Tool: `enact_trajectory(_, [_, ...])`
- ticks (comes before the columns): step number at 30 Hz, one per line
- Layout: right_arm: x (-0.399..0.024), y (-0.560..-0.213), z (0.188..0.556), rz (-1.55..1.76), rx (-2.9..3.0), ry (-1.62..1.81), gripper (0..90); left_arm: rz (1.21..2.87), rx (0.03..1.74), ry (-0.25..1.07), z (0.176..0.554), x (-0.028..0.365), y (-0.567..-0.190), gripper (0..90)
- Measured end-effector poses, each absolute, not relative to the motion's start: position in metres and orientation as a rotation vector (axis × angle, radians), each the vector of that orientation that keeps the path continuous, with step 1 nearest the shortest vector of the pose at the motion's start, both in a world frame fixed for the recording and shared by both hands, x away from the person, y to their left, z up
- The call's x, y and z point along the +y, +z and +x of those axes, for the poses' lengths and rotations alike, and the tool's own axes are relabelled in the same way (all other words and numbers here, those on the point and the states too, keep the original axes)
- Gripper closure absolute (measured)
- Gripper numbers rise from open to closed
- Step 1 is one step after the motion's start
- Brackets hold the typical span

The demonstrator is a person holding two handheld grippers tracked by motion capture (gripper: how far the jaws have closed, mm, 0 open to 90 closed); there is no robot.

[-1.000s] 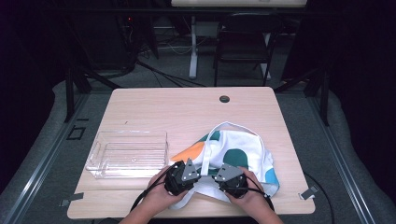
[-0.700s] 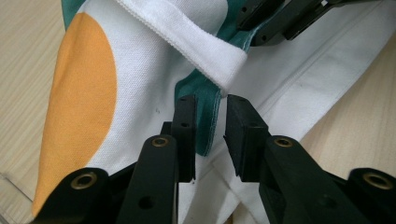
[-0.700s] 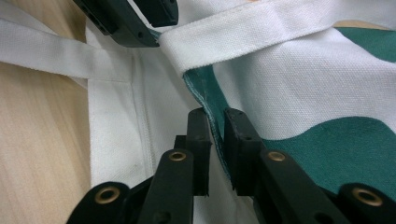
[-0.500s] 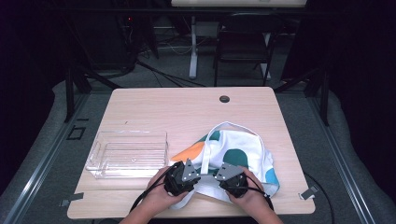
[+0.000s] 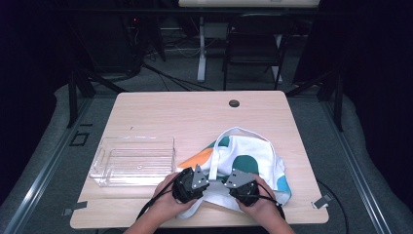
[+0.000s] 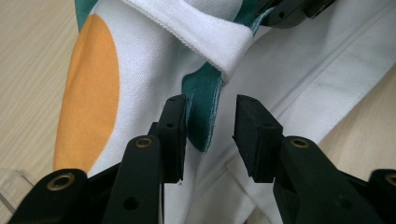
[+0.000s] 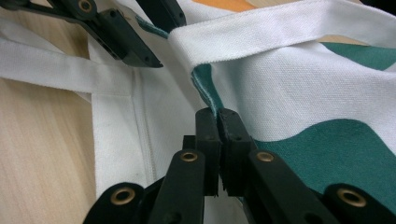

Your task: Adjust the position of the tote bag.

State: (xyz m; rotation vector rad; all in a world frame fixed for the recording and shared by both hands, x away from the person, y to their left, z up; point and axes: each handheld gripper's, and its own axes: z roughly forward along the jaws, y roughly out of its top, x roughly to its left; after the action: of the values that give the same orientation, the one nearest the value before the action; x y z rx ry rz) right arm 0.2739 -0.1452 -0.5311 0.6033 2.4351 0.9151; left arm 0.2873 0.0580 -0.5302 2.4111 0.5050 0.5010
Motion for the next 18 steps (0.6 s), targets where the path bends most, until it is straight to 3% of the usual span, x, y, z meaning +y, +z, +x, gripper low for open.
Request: enact_trajectory(18, [-0.145,-0.521,0.275,0.623,2.398,0.956,88.2,2.421,0.48,0.5,0.294,0.059,-0.514,82.5])
